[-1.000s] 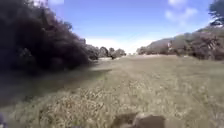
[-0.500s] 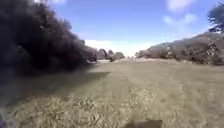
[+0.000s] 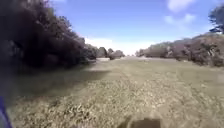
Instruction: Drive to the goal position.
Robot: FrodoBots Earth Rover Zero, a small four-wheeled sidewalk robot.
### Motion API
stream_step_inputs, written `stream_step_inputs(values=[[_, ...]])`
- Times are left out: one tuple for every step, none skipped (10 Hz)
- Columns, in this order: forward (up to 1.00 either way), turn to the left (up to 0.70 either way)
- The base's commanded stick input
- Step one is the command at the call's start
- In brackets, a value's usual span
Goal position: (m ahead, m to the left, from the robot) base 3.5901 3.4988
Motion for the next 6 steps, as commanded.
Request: stream_step_inputs(values=[[0.7, 0.0], [0.7, 0.0], [0.61, 0.0], [0.29, 0.0], [0.0, 0.0], [0.0, 0.0]])
